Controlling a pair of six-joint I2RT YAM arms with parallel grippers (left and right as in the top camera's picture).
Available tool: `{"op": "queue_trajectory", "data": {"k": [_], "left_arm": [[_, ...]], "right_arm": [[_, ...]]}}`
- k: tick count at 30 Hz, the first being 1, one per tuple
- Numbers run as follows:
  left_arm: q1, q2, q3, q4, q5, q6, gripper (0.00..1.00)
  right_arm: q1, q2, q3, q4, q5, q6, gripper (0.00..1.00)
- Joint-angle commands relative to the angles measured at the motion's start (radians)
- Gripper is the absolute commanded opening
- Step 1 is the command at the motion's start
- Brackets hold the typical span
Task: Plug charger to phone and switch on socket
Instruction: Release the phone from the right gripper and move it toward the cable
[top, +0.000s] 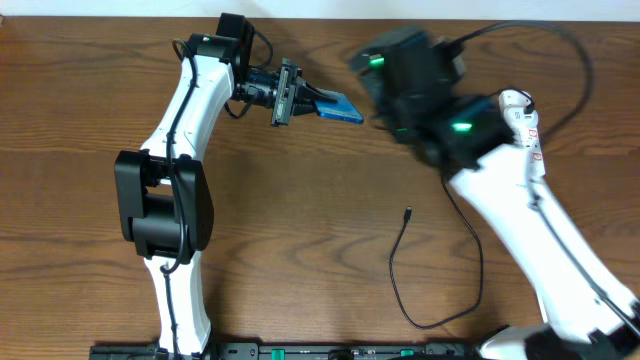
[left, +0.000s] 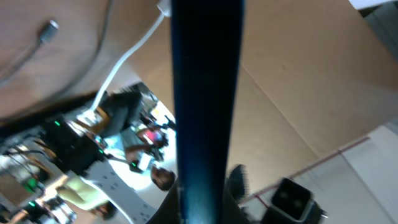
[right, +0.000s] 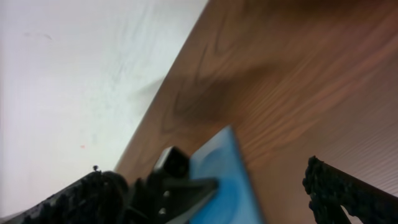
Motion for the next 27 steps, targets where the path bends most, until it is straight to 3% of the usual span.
{"op": "queue_trajectory", "data": {"k": [1, 7, 12, 18, 23, 27], "left_arm": [[0.004, -0.03, 0.005, 0.016, -0.032, 0.138, 0.07], [0.008, -0.03, 0.005, 0.019, -0.034, 0.301, 0.07], [0.008, -0.03, 0.005, 0.034, -0.088, 0.367, 0.07], [0.008, -0.03, 0.005, 0.034, -0.187, 0.412, 0.07], [0.008, -0.03, 0.005, 0.034, -0.187, 0.476, 0.07], [0.008, -0.03, 0.005, 0.034, -0.218, 0.489, 0.07]], "right_arm": [[-0.148, -0.103, 0.022, -0.07, -0.111, -0.398, 0.99], [-0.373, -0.112, 0.018, -0.274, -0.135, -0.632, 0.99], [-0.484, -0.051, -0.014, -0.381, -0.142, -0.676, 0.99], [-0.499, 0.032, -0.093, -0.437, -0.147, -0.688, 0.99], [-0.491, 0.097, -0.203, -0.385, -0.265, -0.808, 0.99], [-0.469, 0.132, -0.303, -0.298, -0.431, -0.927, 0.87]]}}
